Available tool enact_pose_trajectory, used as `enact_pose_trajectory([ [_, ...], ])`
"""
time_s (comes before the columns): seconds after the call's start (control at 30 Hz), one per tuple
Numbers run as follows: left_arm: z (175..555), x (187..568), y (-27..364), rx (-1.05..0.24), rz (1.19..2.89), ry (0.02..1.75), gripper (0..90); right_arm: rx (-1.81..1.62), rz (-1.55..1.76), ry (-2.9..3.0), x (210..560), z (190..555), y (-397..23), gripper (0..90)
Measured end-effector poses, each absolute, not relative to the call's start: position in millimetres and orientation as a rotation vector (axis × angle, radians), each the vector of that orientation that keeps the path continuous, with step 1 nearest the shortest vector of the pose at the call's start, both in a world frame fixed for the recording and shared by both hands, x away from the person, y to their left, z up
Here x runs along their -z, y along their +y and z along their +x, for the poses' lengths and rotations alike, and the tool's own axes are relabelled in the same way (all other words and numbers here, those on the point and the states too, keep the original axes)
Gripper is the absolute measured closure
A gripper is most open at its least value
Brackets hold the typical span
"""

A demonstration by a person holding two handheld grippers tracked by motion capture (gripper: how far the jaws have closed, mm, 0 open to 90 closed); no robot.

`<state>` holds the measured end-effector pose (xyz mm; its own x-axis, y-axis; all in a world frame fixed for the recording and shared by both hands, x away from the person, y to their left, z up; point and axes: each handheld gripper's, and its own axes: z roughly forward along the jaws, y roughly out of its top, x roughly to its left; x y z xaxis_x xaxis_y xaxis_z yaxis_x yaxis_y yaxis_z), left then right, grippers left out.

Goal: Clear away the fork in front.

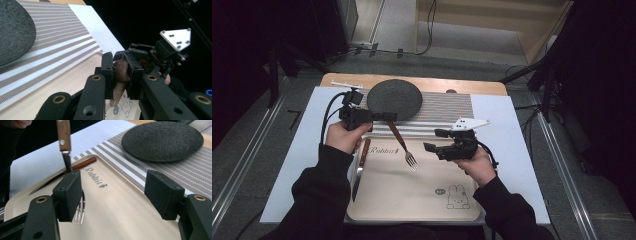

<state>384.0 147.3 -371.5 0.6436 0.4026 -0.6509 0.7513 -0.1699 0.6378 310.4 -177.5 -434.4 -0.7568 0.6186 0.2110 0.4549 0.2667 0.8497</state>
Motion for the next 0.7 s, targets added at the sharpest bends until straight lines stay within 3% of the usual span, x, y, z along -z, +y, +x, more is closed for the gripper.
enact_pose_trajectory([
  [0.7,368.6,398.4,147.6,0.541,1.802,0.906,79.8,-1.403,1.116,2.342,457.9,292.1,-210.4,26.6],
])
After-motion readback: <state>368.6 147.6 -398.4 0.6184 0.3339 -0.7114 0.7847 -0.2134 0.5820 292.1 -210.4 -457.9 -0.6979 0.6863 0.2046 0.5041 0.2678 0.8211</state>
